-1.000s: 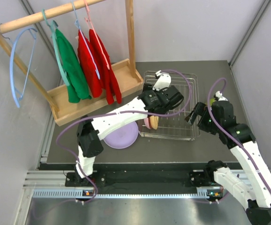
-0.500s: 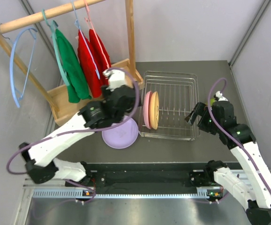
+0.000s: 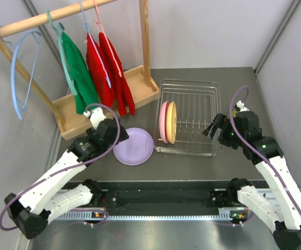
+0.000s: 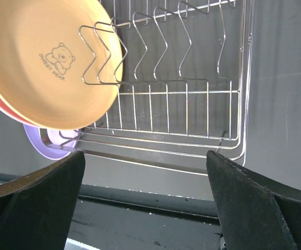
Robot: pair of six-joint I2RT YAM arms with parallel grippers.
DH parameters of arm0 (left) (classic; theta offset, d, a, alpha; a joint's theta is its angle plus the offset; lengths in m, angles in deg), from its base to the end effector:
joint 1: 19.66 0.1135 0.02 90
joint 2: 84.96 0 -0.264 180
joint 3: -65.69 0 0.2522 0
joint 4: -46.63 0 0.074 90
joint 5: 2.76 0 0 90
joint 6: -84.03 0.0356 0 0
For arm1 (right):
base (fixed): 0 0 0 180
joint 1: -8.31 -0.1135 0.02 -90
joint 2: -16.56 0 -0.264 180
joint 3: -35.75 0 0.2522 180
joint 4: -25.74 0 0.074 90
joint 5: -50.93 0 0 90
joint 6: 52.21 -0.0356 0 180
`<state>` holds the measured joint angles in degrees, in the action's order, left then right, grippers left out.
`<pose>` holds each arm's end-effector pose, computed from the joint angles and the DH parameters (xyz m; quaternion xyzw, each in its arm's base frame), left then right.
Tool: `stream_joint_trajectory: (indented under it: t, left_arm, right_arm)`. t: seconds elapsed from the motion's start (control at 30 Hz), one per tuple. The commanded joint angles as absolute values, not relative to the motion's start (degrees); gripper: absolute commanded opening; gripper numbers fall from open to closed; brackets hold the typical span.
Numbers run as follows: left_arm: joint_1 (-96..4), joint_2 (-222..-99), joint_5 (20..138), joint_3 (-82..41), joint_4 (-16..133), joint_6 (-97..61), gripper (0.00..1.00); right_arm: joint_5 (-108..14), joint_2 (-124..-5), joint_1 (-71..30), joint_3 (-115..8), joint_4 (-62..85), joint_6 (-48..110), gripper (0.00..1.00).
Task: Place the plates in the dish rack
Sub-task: Insert the plate into the dish rack, then pick up the plate at the center of the board.
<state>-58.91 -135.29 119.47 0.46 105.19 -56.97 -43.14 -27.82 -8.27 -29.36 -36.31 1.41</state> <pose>0.1441 -0.0932 0.3097 -0.1990 0.8674 -0.0878 0.4475 0.1425 0.0451 0.3151 0.1421 0.8995 0.2126 0.3543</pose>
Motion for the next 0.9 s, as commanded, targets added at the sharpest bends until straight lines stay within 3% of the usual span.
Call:
stream_joint_trajectory:
  t: [0.0, 0.23, 0.63, 0.73, 0.87]
  left_arm:
    - [-55.53, -138.14, 112.03, 6.03, 99.62, -58.71, 0.99]
    - [-45.16, -137.8, 97.97, 16.41, 91.08, -57.91, 0.99]
    - [-43.39, -137.61, 93.92, 25.99, 85.89, -60.72, 0.98]
    - [-43.39, -137.79, 93.39, 28.1, 83.34, -61.34, 0.92]
    - [-43.39, -139.01, 93.39, 28.63, 82.28, -61.34, 0.75]
  right_arm:
    - [-44.34, -27.56, -7.33, -30.92, -34.16, 2.02, 0.99]
    - [-45.04, -27.21, -7.33, -30.83, -34.43, 2.46, 0.99]
    - [-47.68, -27.04, -7.33, -29.25, -32.14, 2.28, 0.99]
    - [-48.12, -27.04, -7.24, -29.25, -32.14, 2.64, 0.99]
    - [-48.82, -27.21, -7.33, -28.72, -31.79, 2.73, 0.99]
